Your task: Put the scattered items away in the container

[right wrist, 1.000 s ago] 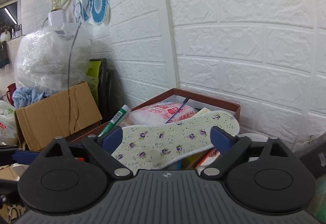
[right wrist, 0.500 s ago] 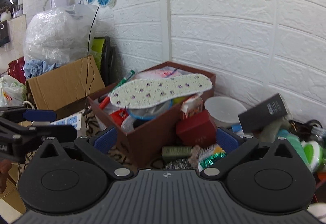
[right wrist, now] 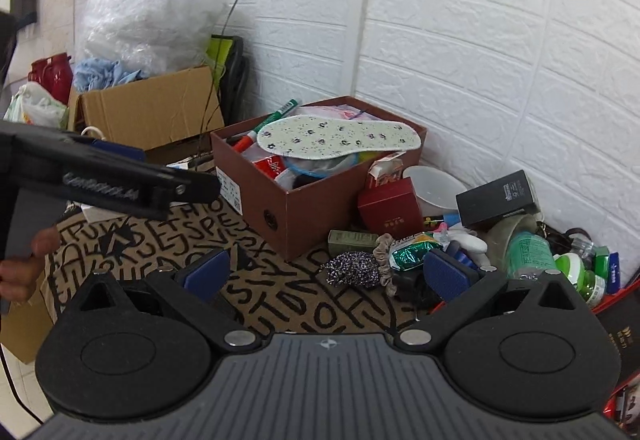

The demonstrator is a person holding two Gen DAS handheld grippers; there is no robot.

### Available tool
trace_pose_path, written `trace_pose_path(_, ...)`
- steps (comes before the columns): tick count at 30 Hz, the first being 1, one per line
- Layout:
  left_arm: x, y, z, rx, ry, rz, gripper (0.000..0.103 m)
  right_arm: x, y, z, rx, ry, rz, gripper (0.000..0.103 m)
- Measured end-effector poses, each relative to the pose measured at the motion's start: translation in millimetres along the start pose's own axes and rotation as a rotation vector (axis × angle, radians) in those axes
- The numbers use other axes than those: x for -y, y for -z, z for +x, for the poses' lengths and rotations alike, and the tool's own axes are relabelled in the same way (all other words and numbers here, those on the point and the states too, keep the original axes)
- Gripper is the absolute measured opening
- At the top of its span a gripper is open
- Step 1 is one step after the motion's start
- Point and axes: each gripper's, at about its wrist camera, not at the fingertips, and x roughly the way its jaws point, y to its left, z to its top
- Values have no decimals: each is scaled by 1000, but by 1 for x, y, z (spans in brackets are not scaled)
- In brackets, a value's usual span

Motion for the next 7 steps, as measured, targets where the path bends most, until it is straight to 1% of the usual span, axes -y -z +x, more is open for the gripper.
trace_pose_path(2, 2, -1, -1, 4, 0, 16, 103, -3, 1, -3, 2, 1, -13, 103)
trace_pose_path(5, 5, -1, -4, 22, 20, 26, 103, -2, 4, -4, 0, 0, -5, 103)
trace_pose_path(7, 7, -2, -3, 17, 30, 30, 103, -1, 5, -4, -3, 0, 4, 103)
